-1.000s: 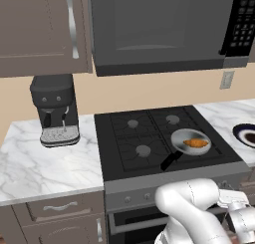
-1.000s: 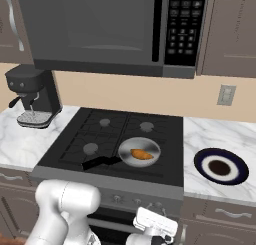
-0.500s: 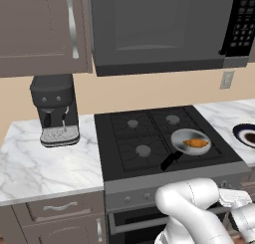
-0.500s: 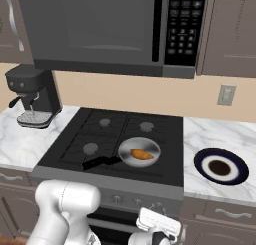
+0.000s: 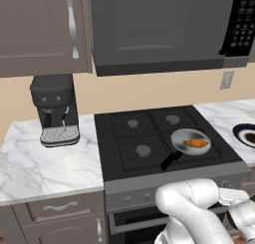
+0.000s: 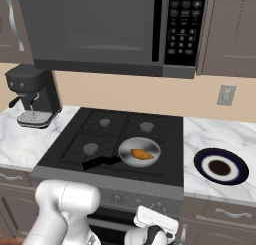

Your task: Pick the croissant and place it on the pan. Then turn on the stove to warm the croissant.

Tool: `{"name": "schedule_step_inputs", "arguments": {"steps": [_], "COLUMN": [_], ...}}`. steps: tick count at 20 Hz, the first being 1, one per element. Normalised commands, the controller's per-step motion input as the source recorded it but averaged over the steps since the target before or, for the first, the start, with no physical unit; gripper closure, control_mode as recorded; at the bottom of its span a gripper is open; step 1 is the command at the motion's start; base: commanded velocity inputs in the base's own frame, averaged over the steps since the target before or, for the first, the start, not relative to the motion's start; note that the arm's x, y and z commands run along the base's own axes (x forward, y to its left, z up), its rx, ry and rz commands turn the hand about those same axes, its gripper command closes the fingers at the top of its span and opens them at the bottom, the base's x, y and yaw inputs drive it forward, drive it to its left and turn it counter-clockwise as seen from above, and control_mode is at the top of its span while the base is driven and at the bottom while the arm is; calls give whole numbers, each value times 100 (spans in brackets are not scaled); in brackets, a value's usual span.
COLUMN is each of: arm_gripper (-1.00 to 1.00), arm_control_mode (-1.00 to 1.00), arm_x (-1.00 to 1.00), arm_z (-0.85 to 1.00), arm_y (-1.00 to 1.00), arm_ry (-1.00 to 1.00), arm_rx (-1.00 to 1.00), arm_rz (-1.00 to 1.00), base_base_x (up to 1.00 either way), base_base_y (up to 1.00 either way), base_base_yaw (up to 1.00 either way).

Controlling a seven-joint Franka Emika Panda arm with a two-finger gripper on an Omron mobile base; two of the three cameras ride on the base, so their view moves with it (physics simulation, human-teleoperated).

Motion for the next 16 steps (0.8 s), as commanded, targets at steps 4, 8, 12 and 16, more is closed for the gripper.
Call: {"name": "schedule_step_inputs", "arguments": {"steps": [4, 8, 12, 16], "arm_gripper": [100, 100, 100, 100], "arm_control_mode": [-100, -100, -100, -100], "arm_x": [9, 4, 4, 5], "arm_z": [35, 37, 35, 29], "arm_y": [3, 1, 0, 0], "arm_ry": [5, 0, 0, 0], "arm_rx": [0, -3, -8, -7], "arm_rz": [-2, 0, 0, 0], "base_base_x": [0, 0, 0, 0], "base_base_y": [0, 0, 0, 0], "base_base_yaw": [0, 0, 0, 0]}}
